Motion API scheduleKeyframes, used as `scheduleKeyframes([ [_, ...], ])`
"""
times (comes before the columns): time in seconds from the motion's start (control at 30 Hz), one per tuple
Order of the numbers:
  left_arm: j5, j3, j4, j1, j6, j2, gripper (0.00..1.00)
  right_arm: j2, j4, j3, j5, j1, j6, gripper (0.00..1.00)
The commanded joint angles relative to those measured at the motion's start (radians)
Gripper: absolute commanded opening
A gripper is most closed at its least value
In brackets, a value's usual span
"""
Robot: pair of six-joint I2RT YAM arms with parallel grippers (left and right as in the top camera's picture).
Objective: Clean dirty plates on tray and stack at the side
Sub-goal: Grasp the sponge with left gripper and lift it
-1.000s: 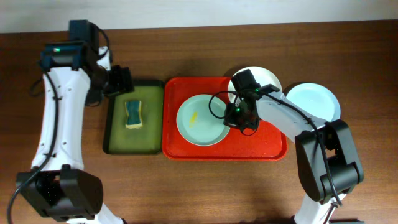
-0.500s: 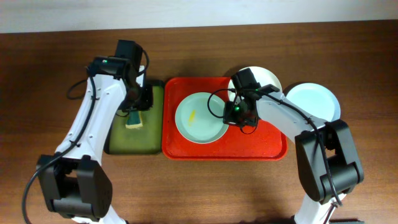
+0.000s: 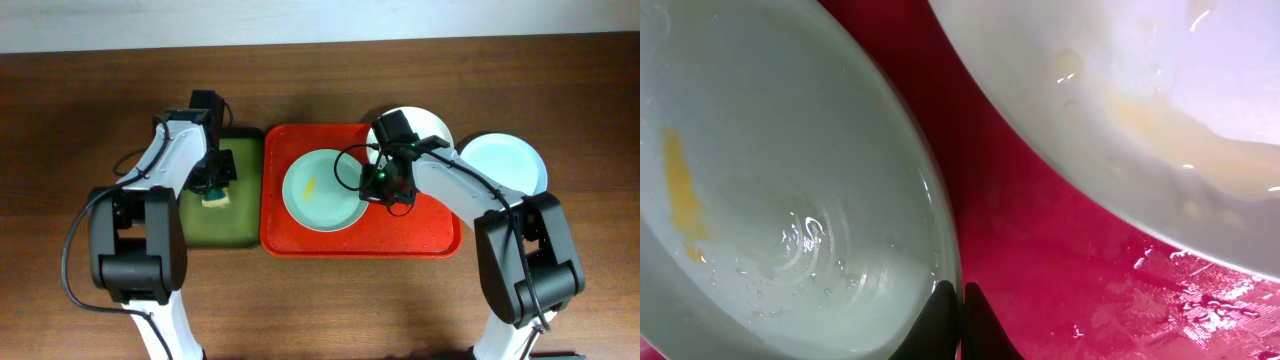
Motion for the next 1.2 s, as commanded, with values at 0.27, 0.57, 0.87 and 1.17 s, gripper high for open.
scheduleKeyframes([
  [0.27,0.037,0.016,0.053,0.009,0.057,0.053,0.49,-0.002,-0.009,-0.009,0.011,0.006,-0.01,0.04],
  [0.57,0.037,0.162,-0.061,0.009,0.057,0.051,0.45,-0.002,-0.012,-0.009,0.011,0.006,-0.01,0.04],
  [0.87,0.026,0.067,-0.031,0.009,0.057,0.051,0.31,-0.002,-0.011,-0.009,0.012,0.006,-0.01,0.05],
  [1.17,0.047,0.045,-0.023,0.009,0.057,0.051,0.18,-0.002,-0.011,-0.009,0.012,0.005,-0.01,0.05],
])
